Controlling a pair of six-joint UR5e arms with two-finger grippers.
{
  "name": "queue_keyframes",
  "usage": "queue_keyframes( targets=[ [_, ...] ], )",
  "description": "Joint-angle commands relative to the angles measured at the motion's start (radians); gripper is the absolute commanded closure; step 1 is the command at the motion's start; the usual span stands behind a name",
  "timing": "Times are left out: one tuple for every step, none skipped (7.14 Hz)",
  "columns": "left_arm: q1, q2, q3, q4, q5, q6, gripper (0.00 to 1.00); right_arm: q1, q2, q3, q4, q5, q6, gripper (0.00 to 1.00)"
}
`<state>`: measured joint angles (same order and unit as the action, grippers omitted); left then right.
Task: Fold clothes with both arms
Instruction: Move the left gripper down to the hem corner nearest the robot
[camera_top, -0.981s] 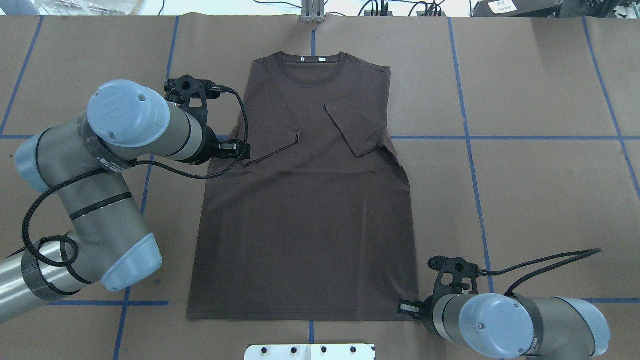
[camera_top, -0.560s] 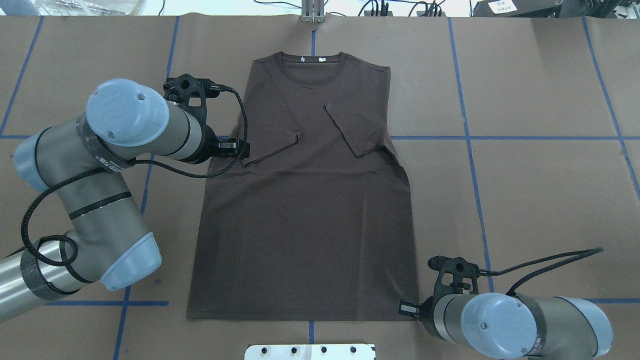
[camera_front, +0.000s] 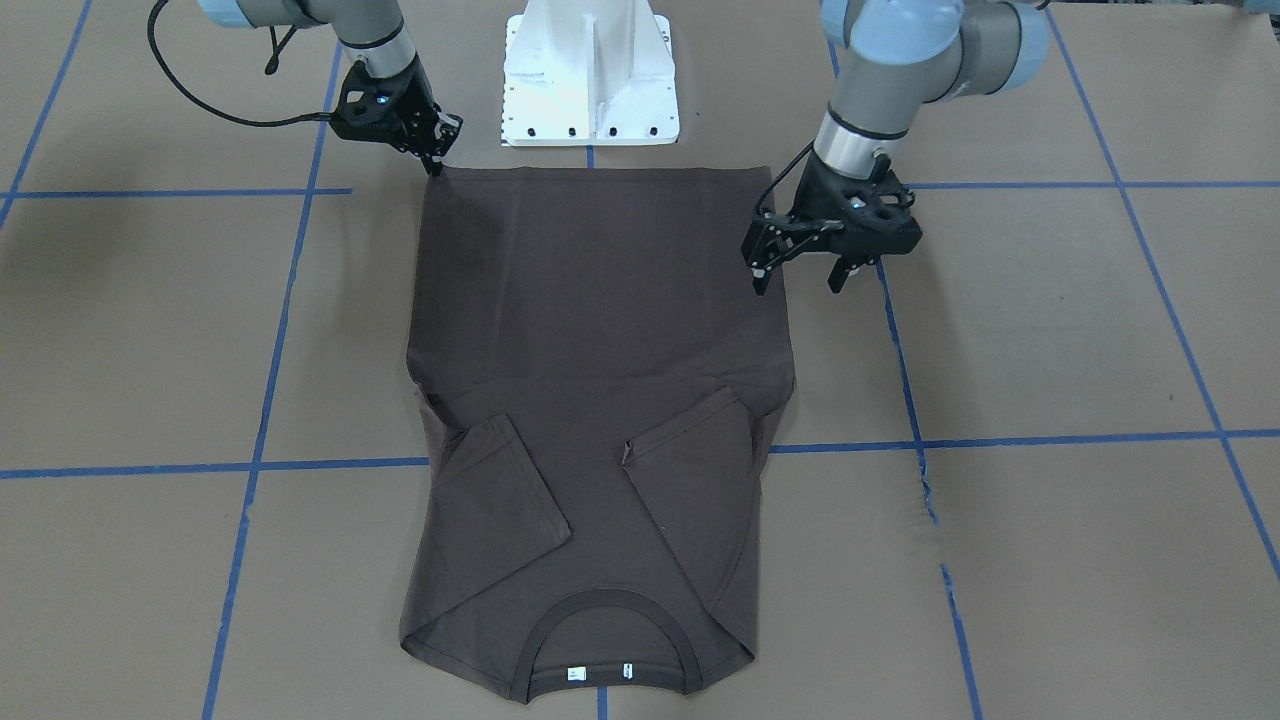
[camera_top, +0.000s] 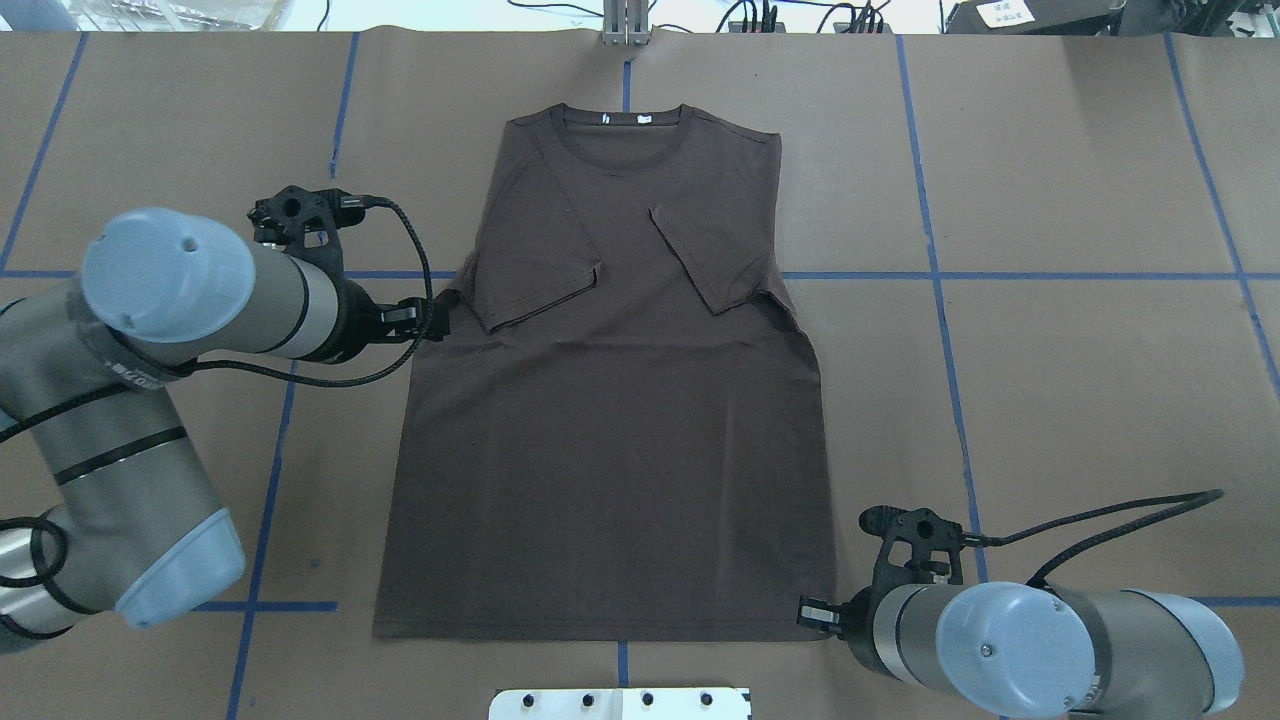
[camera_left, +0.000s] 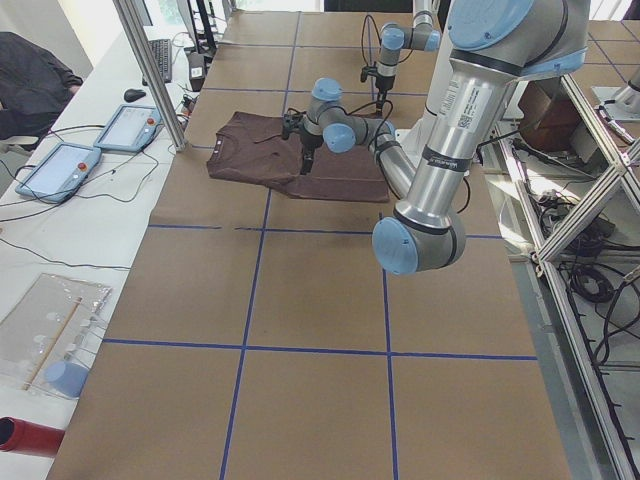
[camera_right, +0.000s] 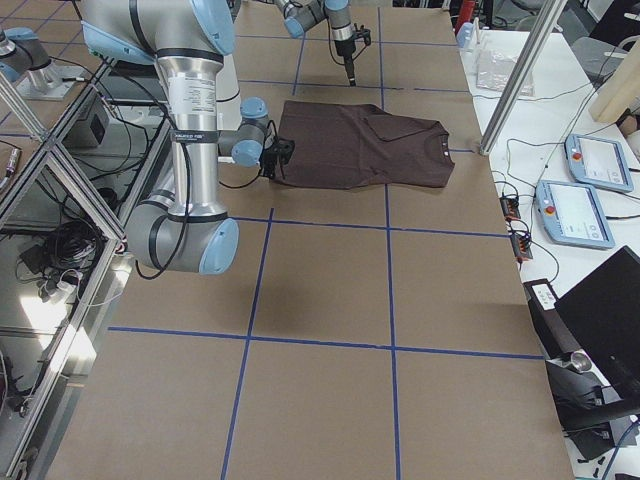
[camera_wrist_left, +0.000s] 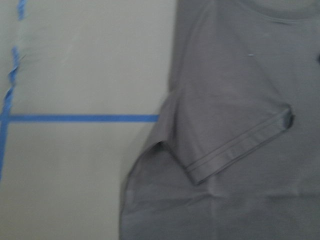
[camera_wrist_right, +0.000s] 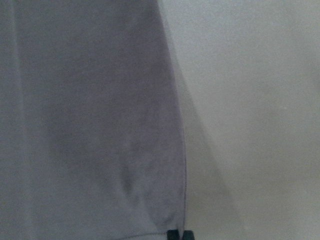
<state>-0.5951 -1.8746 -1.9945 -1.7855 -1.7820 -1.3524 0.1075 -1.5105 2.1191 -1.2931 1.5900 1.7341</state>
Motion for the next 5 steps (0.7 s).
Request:
queue_keyframes(
  targets=[
    [0.159, 0.122, -0.102, 0.003, 0.069, -0.217, 0.0, 0.006, -0.002, 0.022, 0.003, 0.004, -0.004, 1.0],
    [0.261, 0.15, -0.101, 0.004, 0.154, -0.325, 0.04, 0.006, -0.003, 0.024, 0.003, -0.004, -0.019, 1.0],
    [0.338, 0.169, -0.104, 0.005, 0.194, -0.403, 0.06, 0.003, 0.004, 0.022, 0.003, -0.001, -0.033, 1.0],
    [0.419, 0.172, -0.104, 0.005, 0.231, -0.462, 0.07, 0.009, 0.004, 0.033, 0.003, 0.004, -0.033, 1.0],
    [0.46, 0.172, -0.102, 0.015, 0.246, -0.497, 0.09, 0.014, 0.004, 0.039, 0.003, 0.01, -0.033, 1.0]
  ],
)
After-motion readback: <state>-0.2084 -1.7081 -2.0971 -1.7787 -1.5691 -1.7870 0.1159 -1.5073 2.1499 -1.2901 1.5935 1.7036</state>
